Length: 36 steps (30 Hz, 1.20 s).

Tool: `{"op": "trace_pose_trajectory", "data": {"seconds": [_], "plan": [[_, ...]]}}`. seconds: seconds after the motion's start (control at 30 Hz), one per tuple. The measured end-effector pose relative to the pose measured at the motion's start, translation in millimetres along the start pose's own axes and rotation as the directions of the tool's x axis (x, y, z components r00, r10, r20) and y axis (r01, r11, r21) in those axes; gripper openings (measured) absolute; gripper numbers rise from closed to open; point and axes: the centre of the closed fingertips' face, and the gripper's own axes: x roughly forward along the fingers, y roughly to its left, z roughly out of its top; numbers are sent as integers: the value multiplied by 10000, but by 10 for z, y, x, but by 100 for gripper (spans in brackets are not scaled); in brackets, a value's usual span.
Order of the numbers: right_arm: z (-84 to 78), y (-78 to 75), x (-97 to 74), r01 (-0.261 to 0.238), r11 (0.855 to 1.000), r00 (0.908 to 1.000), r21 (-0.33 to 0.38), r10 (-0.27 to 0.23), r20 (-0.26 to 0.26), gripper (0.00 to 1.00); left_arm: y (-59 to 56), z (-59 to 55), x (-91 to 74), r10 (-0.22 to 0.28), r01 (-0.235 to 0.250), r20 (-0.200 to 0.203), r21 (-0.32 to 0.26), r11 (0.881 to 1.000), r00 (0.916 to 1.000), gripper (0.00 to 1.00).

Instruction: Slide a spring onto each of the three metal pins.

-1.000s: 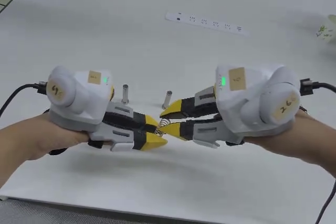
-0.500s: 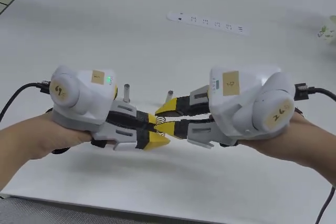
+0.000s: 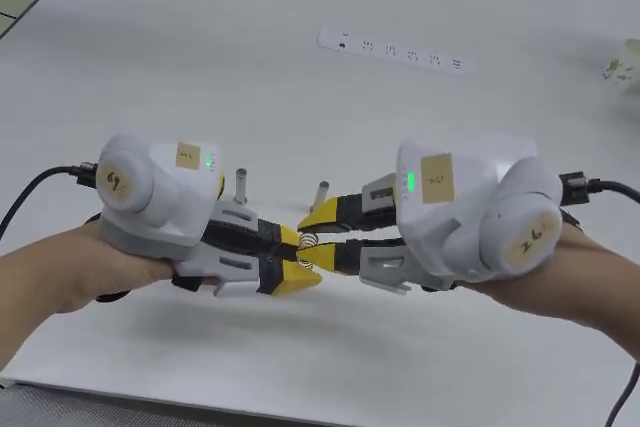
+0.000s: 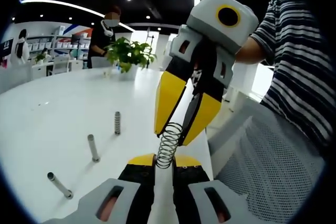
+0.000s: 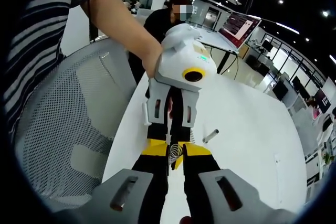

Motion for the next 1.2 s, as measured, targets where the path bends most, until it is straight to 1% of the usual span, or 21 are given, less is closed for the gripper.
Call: {"op": "trace_pose_trajectory", "data": {"seconds": [0.27,0.37,0.4,0.6,0.67,0.77,0.93,1.0,1.07,1.2], "plan": [[-36,6,2,61,9997,9997,-253,-67,-226,7,26,12,-48,121,-120,98,-134,9998,9999,5],[-44,-1,1,93,9997,9997,-244,-99,-241,7,19,17,-64,97,-92,184,-251,9996,9998,8],[-46,-6,-1,117,9996,9996,-259,-124,-254,7,20,19,-69,148,-145,176,-186,9997,9997,9],[-42,-42,-16,306,9989,9992,-361,-315,-257,7,49,4,-103,345,-341,172,-267,9991,9993,13],[-48,-55,-19,396,9985,9988,-380,-406,-264,7,64,1,-120,442,-437,175,-284,9986,9989,15],[-64,-55,-21,441,9981,9986,-434,-453,-283,7,89,-2,-159,564,-552,219,-484,9973,9982,19],[-86,-61,-29,543,9973,9980,-493,-558,-302,7,124,-42,-222,743,-737,102,-505,9960,9972,24],[-99,-59,-28,552,9974,9979,-454,-567,-323,7,151,-39,-252,907,-898,140,-592,9942,9958,26],[-112,-59,-26,582,9974,9977,-418,-596,-335,7,176,-42,-271,1014,-997,176,-804,9918,9947,28],[-112,-69,-29,652,9971,9973,-383,-664,-300,7,202,-70,-306,1181,-1168,103,-847,9895,9930,34]]}}
